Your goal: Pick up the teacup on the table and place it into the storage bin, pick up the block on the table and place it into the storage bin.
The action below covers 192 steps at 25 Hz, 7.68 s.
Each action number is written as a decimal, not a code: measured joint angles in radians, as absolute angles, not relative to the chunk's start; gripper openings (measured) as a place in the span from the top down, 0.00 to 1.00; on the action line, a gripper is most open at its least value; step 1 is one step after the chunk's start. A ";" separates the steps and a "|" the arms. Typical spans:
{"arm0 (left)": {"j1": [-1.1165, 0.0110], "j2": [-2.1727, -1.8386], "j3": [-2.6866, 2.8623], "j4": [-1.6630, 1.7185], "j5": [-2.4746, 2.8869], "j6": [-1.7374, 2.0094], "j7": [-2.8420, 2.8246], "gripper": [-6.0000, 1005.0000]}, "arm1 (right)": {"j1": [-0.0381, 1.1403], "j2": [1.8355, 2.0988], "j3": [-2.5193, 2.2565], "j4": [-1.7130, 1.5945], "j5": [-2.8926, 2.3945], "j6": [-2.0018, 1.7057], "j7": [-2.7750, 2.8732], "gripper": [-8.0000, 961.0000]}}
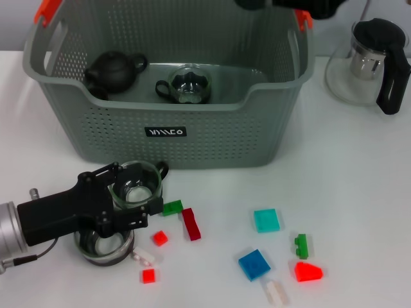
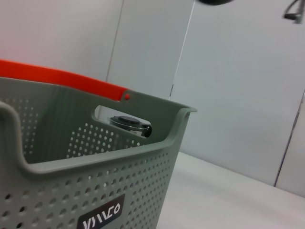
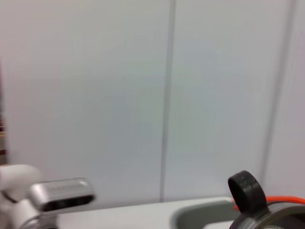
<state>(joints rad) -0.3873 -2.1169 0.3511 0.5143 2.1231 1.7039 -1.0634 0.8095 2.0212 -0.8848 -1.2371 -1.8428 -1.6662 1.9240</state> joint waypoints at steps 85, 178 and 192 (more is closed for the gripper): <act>-0.382 -2.115 0.330 0.511 2.123 1.709 -1.066 0.13 | 0.868 2.098 -1.257 -1.032 -2.123 -0.916 1.935 0.31; -0.447 -2.170 0.910 1.504 2.582 1.969 -1.695 0.15 | 0.588 2.097 -1.140 -1.112 -1.913 -1.529 1.852 0.33; -0.409 -2.171 1.078 1.478 2.602 1.887 -1.699 0.23 | 0.592 2.100 -1.138 -1.093 -1.902 -1.498 1.855 0.33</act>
<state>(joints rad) -0.4090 -2.1715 1.0778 1.4776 2.6025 1.8873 -1.6995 0.5923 2.1001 -1.1381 -1.0932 -1.9016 -1.4976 1.8548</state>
